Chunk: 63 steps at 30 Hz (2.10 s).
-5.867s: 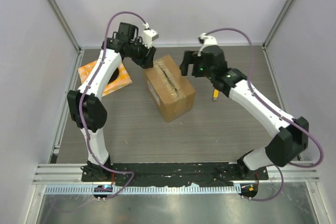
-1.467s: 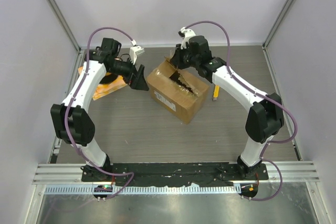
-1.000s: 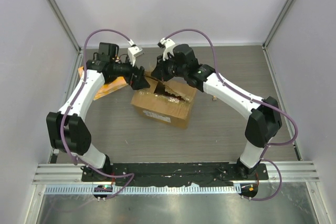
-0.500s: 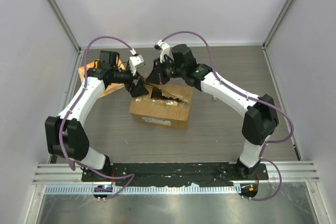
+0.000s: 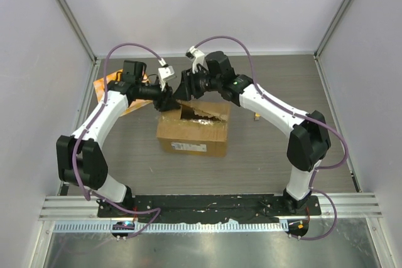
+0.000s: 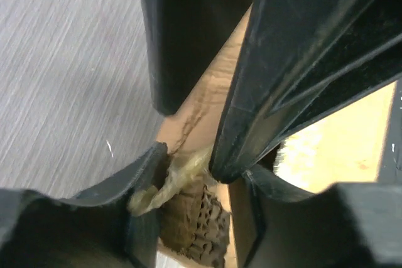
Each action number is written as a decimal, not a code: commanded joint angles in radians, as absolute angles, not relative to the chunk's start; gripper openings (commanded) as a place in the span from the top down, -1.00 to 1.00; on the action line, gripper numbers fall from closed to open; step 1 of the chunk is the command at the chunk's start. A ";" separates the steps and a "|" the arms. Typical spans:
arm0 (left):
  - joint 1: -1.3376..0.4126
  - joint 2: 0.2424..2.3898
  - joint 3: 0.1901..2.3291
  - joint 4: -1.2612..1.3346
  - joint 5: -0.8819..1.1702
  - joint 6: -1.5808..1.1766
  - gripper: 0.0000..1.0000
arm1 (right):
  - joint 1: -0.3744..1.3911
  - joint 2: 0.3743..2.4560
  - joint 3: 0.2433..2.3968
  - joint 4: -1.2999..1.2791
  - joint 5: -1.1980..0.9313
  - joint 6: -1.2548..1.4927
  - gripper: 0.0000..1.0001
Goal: Unpack the express box
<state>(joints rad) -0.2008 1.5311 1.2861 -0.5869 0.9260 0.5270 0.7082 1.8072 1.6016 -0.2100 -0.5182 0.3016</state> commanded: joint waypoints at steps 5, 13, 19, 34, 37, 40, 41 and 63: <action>-0.206 1.603 1.348 -0.686 0.923 0.606 0.58 | 0.606 1.619 1.586 -0.169 -0.424 0.367 -0.80; -0.204 1.560 1.348 -0.733 0.871 0.637 0.78 | 0.411 1.399 1.329 -0.255 -0.100 0.435 -0.90; -0.216 1.511 1.345 -0.749 0.786 0.644 0.73 | 0.408 1.255 1.074 -0.181 -0.115 0.492 -0.91; -0.239 1.488 1.374 -0.804 0.775 0.667 0.75 | 0.839 1.132 0.931 -0.084 0.242 -0.375 -0.99; -0.241 1.485 1.371 -0.813 0.776 0.678 0.76 | 0.870 1.172 0.942 -0.087 0.349 -0.510 -0.99; -0.241 1.485 1.371 -0.824 0.787 0.695 0.76 | 0.881 1.216 0.931 -0.034 0.438 -0.630 -0.99; -0.241 1.486 1.371 -0.831 0.793 0.699 0.77 | 0.881 1.241 0.924 -0.006 0.449 -0.658 -0.99; -0.238 1.448 1.371 -0.890 0.830 0.778 0.90 | 0.827 1.534 1.049 0.063 0.380 -0.867 -0.12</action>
